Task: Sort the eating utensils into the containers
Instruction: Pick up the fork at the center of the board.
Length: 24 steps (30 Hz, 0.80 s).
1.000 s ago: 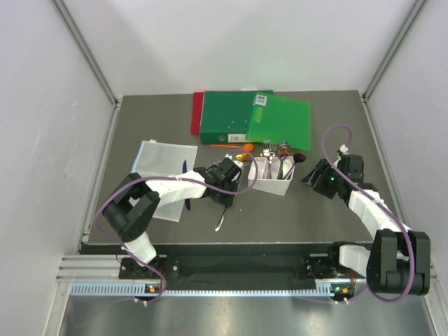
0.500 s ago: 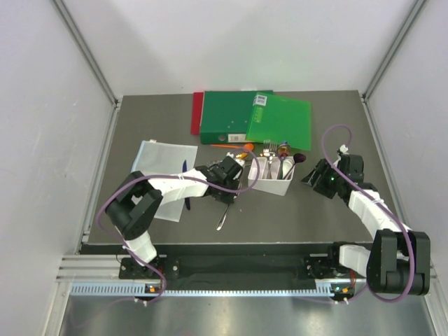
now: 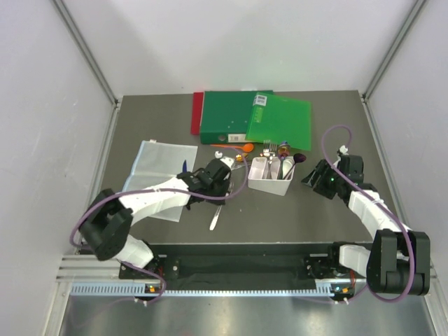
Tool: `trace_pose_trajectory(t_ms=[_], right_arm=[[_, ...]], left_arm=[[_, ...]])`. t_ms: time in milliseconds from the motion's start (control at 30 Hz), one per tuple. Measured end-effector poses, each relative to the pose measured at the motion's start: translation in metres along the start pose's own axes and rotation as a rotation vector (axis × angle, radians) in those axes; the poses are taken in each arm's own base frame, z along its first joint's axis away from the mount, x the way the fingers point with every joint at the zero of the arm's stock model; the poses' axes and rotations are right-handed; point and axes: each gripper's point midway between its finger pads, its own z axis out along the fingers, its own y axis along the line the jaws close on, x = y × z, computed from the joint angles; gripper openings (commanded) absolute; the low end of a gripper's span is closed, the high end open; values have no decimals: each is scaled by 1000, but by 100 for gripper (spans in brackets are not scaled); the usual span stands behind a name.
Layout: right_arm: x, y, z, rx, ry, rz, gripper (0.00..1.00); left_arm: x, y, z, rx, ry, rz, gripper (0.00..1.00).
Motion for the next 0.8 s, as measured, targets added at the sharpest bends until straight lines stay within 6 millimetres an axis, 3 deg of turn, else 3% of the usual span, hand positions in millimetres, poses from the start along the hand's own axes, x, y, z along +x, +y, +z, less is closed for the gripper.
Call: trace_pose_trajectory(t_ms=[200, 433, 800], right_arm=[[3, -2, 1, 3, 6, 3, 61], [3, -2, 1, 2, 5, 2, 61], [3, -1, -1, -2, 5, -2, 61]], left_arm=[[-30, -5, -31, 41, -175, -13, 0], [-67, -16, -33, 86, -335, -43, 0], [-175, -58, -32, 179, -625, -84, 0]])
